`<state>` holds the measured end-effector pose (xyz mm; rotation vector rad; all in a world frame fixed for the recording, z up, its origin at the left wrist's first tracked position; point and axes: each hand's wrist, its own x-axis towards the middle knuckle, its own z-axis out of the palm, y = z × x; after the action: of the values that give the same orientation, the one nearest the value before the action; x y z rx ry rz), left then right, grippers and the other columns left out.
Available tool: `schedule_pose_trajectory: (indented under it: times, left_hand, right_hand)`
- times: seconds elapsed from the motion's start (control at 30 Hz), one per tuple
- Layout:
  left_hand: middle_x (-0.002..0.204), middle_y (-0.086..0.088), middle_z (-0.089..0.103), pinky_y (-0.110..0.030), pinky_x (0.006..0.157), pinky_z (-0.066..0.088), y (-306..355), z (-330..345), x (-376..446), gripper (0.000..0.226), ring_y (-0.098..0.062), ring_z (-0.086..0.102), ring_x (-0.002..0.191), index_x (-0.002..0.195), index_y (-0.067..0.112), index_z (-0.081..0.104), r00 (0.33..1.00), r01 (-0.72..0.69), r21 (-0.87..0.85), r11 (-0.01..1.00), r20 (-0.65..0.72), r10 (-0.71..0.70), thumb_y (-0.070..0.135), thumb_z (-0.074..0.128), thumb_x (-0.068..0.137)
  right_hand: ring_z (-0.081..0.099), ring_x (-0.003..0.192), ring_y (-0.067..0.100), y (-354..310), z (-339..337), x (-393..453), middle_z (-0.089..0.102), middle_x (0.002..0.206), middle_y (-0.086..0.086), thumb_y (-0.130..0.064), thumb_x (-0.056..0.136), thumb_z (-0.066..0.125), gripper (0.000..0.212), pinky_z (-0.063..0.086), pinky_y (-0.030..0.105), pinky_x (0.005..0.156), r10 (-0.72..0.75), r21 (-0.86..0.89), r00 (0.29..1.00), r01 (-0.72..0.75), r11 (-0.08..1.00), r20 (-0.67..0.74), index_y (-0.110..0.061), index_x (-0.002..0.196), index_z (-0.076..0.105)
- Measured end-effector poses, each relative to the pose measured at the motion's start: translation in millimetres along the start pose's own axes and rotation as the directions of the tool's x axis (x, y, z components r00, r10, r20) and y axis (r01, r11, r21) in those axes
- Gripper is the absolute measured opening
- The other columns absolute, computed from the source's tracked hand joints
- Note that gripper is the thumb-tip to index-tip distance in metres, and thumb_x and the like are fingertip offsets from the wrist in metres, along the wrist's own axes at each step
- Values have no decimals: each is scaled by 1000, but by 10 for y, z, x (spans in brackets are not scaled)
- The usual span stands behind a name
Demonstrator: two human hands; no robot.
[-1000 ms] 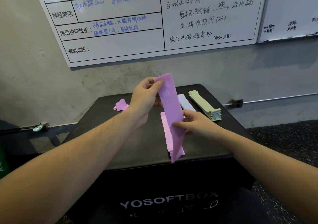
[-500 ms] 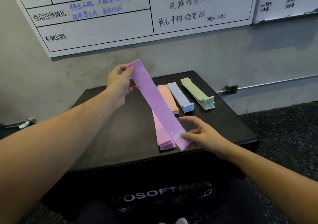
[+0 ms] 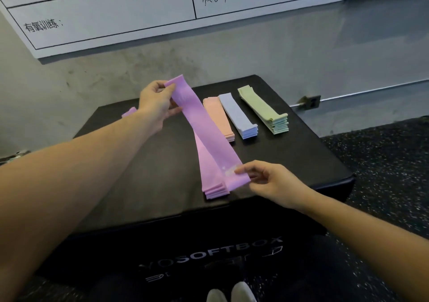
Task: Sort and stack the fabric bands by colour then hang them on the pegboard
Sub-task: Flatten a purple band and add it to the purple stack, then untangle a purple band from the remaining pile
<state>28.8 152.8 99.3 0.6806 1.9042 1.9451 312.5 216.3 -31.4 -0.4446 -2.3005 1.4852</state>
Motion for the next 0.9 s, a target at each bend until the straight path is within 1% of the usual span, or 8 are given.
schedule_pose_trajectory:
  times: [0.1, 0.2, 0.27, 0.37, 0.47, 0.6, 0.7, 0.9]
  left_hand:
    - [99, -9, 64, -27, 59, 60, -131, 48, 120, 7, -20, 68, 82, 97, 15, 56, 1000, 10, 72, 997, 9, -10, 15, 55, 104]
    - [99, -10, 62, -28, 58, 60, -286, 75, 279, 10, -23, 65, 86, 95, 17, 55, 1000, 13, 121, 993, 25, -16, 15, 54, 104]
    - [103, -13, 60, -29, 59, 60, -398, 85, 388, 10, -25, 64, 91, 93, 18, 56, 999, 9, 160, 987, 32, -15, 15, 56, 102]
    - [106, -13, 60, -30, 59, 60, -556, 124, 536, 12, -25, 63, 94, 91, 21, 57, 1000, 4, 232, 973, 19, -9, 14, 58, 101]
    - [105, -10, 62, -34, 63, 61, -708, 197, 652, 17, -25, 64, 97, 90, 23, 58, 1000, 2, 301, 954, 16, -7, 9, 57, 99]
    - [114, -9, 63, -41, 75, 64, -913, 291, 777, 12, -26, 65, 107, 98, 21, 60, 997, 16, 408, 913, 57, -43, 9, 59, 99]
    - [113, -4, 62, -34, 78, 63, -1077, 374, 827, 13, -19, 64, 102, 113, 18, 62, 995, 13, 502, 865, 80, -61, 15, 62, 100]
    - [108, 0, 63, -23, 74, 56, -1396, 480, 894, 12, -15, 64, 95, 111, 21, 65, 988, 32, 596, 803, 101, -115, 21, 66, 98]
  right_hand:
    - [67, 97, 6, 134, 58, 89, 72, 99, -18, -10, 84, 76, 23, 50, 21, 87, -173, -209, 977, 145, 967, -124, -31, 94, 74]
    - [49, 112, 5, 188, 131, 183, 53, 109, -18, -31, 80, 71, 10, 39, 26, 94, -387, -461, 917, 301, 835, -103, -28, 90, 71]
    - [41, 113, -1, 197, 154, 280, 54, 112, -18, -34, 81, 66, 10, 33, 26, 96, -468, -533, 882, 371, 760, -52, -27, 88, 66]
    - [44, 107, -6, 150, 164, 447, 61, 104, -23, -32, 88, 69, 9, 35, 24, 93, -398, -481, 913, 389, 786, 87, -30, 97, 68]
    - [46, 106, -6, 154, 182, 604, 64, 104, -23, -30, 89, 73, 16, 36, 19, 93, -337, -455, 930, 366, 812, 148, -30, 105, 75]
    - [49, 110, -2, 166, 206, 738, 66, 110, -19, -36, 91, 70, 20, 40, 23, 99, -288, -459, 928, 368, 809, 237, -31, 110, 75]
    - [50, 110, 0, 219, 219, 764, 65, 111, -19, -40, 93, 67, 21, 42, 25, 97, -234, -482, 920, 366, 796, 313, -33, 111, 74]
    - [47, 108, -1, 332, 231, 755, 62, 111, -20, -49, 95, 60, 26, 42, 27, 94, -198, -514, 914, 368, 775, 355, -35, 111, 75]
